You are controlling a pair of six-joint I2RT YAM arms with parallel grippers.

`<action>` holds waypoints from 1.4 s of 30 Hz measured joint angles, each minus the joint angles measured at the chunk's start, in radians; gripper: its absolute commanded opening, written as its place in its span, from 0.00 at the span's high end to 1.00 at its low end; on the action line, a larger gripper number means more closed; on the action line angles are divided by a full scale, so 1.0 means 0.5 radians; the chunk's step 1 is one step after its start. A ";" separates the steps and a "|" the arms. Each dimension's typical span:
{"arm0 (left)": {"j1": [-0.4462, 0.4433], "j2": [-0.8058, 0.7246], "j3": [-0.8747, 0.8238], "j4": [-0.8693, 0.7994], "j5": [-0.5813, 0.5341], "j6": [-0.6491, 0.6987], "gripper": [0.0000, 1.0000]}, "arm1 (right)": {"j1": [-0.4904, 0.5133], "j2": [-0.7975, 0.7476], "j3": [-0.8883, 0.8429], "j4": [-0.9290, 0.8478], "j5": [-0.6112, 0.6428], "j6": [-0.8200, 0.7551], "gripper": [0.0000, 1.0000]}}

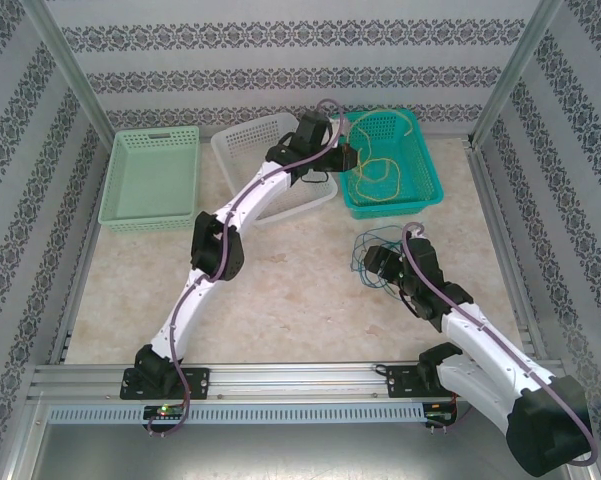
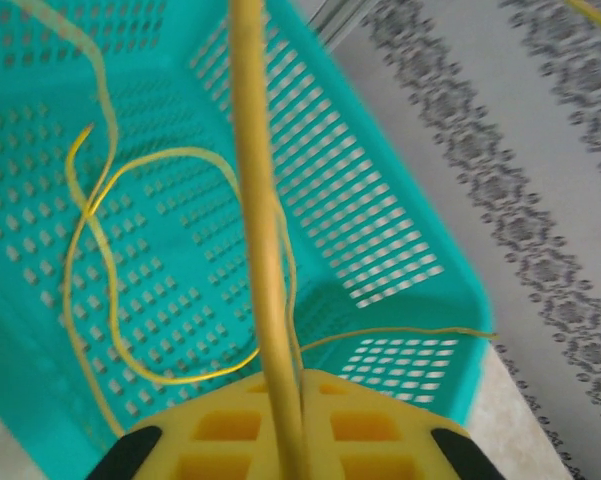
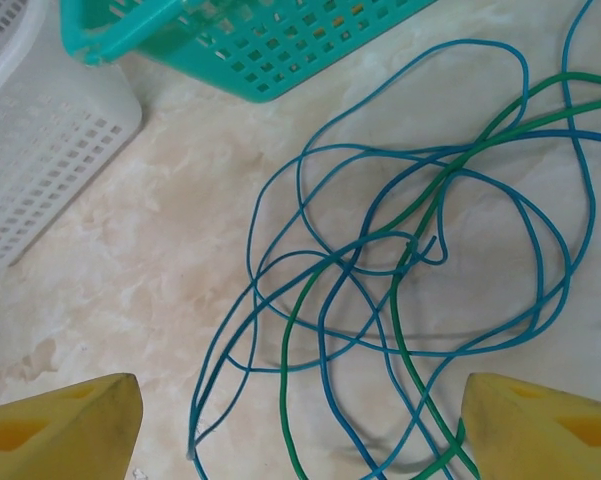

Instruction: Untangle the cables

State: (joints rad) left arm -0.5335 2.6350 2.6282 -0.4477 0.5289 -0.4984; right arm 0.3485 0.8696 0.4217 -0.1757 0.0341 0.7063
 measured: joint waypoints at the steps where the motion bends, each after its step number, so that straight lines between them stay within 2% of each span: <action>1: 0.010 0.027 0.000 0.005 0.011 -0.022 0.79 | 0.000 0.004 0.001 -0.011 -0.005 -0.003 0.17; 2: 0.016 0.052 0.000 0.014 0.027 -0.043 0.73 | 0.000 0.013 0.002 -0.018 -0.015 -0.004 0.17; 5: 0.031 0.077 0.000 0.031 0.087 -0.083 0.28 | 0.000 0.062 0.003 -0.029 -0.044 -0.004 0.17; 6: 0.034 0.076 0.000 0.043 0.110 -0.093 0.19 | 0.000 0.083 0.003 -0.030 -0.051 -0.003 0.17; 7: 0.035 0.073 0.003 0.069 0.130 -0.099 0.05 | 0.000 0.101 0.004 -0.030 -0.057 -0.003 0.17; 8: 0.036 0.071 0.003 0.099 0.163 -0.106 0.00 | 0.000 0.120 0.008 -0.031 -0.061 -0.002 0.18; 14: 0.034 -0.045 -0.095 0.170 0.255 -0.121 0.00 | 0.000 0.200 0.082 -0.032 -0.101 -0.011 0.18; 19: 0.033 -0.328 -0.374 0.208 0.260 -0.092 0.00 | -0.018 0.215 0.154 -0.063 -0.098 -0.047 0.26; 25: 0.031 -0.934 -1.069 0.414 0.220 -0.005 0.00 | -0.026 0.344 0.271 -0.080 -0.140 -0.079 0.32; 29: 0.032 -1.318 -1.717 0.672 0.173 0.002 0.00 | -0.026 0.573 0.383 -0.076 -0.206 -0.078 0.43; 32: 0.032 -1.431 -2.036 0.764 0.136 0.002 0.00 | -0.027 0.740 0.462 -0.079 -0.251 -0.075 0.53; 34: 0.032 -1.458 -2.175 0.777 0.121 0.002 0.00 | -0.031 0.824 0.510 -0.083 -0.269 -0.071 0.68; 36: 0.033 -1.476 -2.290 0.780 0.092 0.002 0.00 | -0.037 0.860 0.542 -0.086 -0.279 -0.077 0.89; 38: 0.034 -1.495 -2.356 0.780 0.076 0.002 0.00 | -0.037 0.850 0.558 -0.092 -0.276 -0.080 1.00; 42: 0.034 -1.556 -2.430 0.794 0.055 0.002 0.00 | -0.005 0.713 0.642 -0.173 -0.250 -0.118 1.00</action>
State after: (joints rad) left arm -0.5167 1.8572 1.4132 -0.0505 0.5564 -0.4973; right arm 0.3462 1.2259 0.7429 -0.2623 -0.0910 0.6472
